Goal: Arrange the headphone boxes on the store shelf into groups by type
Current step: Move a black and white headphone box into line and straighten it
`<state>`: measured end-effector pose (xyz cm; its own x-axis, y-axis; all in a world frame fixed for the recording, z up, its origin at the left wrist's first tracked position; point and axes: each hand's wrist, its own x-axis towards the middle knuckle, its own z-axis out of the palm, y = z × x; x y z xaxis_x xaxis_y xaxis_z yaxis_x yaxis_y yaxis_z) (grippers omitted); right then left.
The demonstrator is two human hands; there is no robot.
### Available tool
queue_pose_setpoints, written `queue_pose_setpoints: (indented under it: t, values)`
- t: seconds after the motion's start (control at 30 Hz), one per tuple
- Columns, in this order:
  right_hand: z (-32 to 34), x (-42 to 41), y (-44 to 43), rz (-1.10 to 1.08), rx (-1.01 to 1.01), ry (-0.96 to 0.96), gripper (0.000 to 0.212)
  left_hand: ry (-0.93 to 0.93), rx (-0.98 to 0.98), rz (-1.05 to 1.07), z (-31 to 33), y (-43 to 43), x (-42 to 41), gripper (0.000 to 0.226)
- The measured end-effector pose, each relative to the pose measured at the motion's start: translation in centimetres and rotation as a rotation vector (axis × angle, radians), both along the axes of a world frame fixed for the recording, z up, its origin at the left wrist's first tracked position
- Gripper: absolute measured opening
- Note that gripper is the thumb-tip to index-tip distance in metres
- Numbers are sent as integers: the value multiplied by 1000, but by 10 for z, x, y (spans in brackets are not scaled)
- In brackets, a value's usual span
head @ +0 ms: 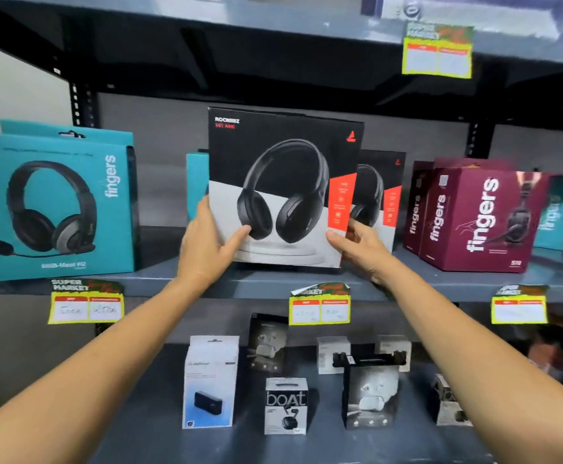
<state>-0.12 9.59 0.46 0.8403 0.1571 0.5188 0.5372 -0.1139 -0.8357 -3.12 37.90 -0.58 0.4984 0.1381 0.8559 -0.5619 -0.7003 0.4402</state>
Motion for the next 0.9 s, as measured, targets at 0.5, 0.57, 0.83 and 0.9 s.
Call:
queue_pose_setpoints:
  t: [0.5, 0.57, 0.83, 0.9]
  values:
    - [-3, -5, -145, -263, -54, -104, 32, 165, -30, -180, 7, -162, 28, 72]
    - [-7, 0, -148, -258, -104, -76, 34, 228, -31, -171, 5, -163, 30, 74]
    - [-14, 12, -158, -322, -286, 0, 48, 269, -25, -142, 3, -162, 32, 73]
    - [-12, 10, -157, -378, -328, 0, 39, 275, -16, -127, 3, -162, 31, 69]
